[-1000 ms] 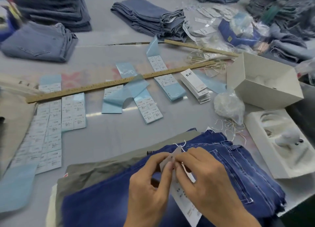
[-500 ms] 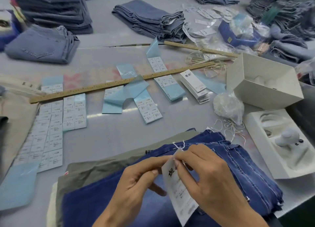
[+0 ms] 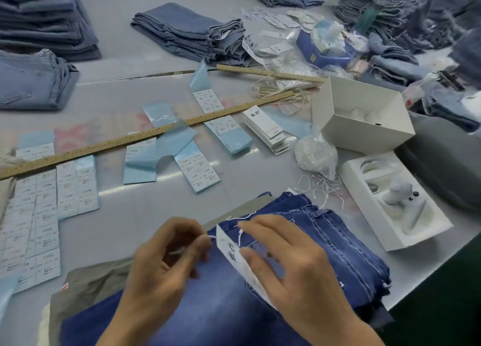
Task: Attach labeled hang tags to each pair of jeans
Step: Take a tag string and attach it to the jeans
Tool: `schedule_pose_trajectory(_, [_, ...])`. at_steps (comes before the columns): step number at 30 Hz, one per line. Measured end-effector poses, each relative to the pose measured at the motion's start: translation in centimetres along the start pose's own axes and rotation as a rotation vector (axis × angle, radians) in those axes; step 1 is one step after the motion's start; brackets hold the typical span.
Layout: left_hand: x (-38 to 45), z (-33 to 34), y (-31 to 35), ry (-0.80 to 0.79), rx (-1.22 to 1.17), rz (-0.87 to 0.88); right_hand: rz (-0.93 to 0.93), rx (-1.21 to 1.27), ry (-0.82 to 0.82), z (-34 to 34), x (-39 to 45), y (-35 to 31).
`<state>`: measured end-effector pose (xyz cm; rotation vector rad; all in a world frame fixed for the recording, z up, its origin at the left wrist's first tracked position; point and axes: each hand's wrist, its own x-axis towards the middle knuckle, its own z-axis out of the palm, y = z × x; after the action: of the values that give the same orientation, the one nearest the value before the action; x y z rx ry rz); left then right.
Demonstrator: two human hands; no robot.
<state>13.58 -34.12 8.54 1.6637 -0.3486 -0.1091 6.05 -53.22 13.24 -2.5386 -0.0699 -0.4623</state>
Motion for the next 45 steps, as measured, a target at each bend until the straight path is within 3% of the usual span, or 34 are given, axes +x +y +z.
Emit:
schedule_pose_trajectory(2, [2.1, -1.6, 1.4, 0.129, 0.411, 0.205, 0.038, 0.020, 0.089, -1.3, -0.3, 0.3])
schedule_pose_trajectory(4, [3.9, -2.0, 4.2, 0.148, 0.598, 0.409, 0.028, 0.041, 0.188, -2.4, -0.4, 0.0])
schedule_pose_trajectory(9, [5.9, 3.6, 10.8, -0.357, 0.350, 0.651, 0.076, 0.201, 0.272, -4.5, -0.5, -0.9])
schedule_pose_trajectory(11, [6.8, 5.8, 12.0, -0.450, 0.315, 0.681, 0.144, 0.229, 0.353, -5.5, -0.7, -0.7])
schedule_pose_trajectory(14, [8.3, 8.3, 12.4, -0.556, 0.147, 0.650, 0.197, 0.215, 0.481, -7.8, -1.5, 0.7])
schedule_pose_trajectory(16, [9.2, 10.4, 11.6, -0.612, -0.082, 0.495, 0.236, 0.241, 0.531, -9.6, -2.2, 2.1])
schedule_pose_trajectory(18, [10.6, 13.1, 9.2, -0.552, -0.209, 0.340, 0.301, 0.269, 0.618, -11.2, -2.9, 3.5])
schedule_pose_trajectory(19, [11.4, 14.7, 7.4, -0.499, -0.152, 0.271, 0.342, 0.283, 0.692, -12.2, -3.2, 4.4])
schedule_pose_trajectory(21, [12.4, 17.8, 3.5, -0.506, 0.225, 0.140, 0.410, 0.318, 0.796, -15.3, -4.2, 6.4])
schedule_pose_trajectory(23, [11.7, 20.1, 0.3, -0.673, 0.601, 0.000, 0.478, 0.239, 0.704, -18.6, -5.2, 8.3])
schedule_pose_trajectory(25, [10.5, 21.8, -1.5, -0.743, 0.680, -0.063, 0.499, 0.113, 0.567, -19.2, -5.7, 10.0])
schedule_pose_trajectory(28, [9.5, 22.8, -2.1, -0.620, 0.620, -0.072, 0.524, -0.016, 0.523, -14.1, -4.7, 10.1])
schedule_pose_trajectory(35, [9.1, 21.6, -1.8, -0.444, 0.330, 0.005, 0.650, 0.100, 0.212, -6.2, -3.0, 11.9])
schedule_pose_trajectory(40, [9.3, 21.0, -1.6, -0.445, 0.095, -0.100, 0.652, 0.057, 0.171, -4.7, -2.2, 12.4])
schedule_pose_trajectory(45, [8.7, 20.6, -2.3, -0.503, -0.012, -0.194, 0.593, -0.177, 0.152, -4.2, -2.7, 13.1])
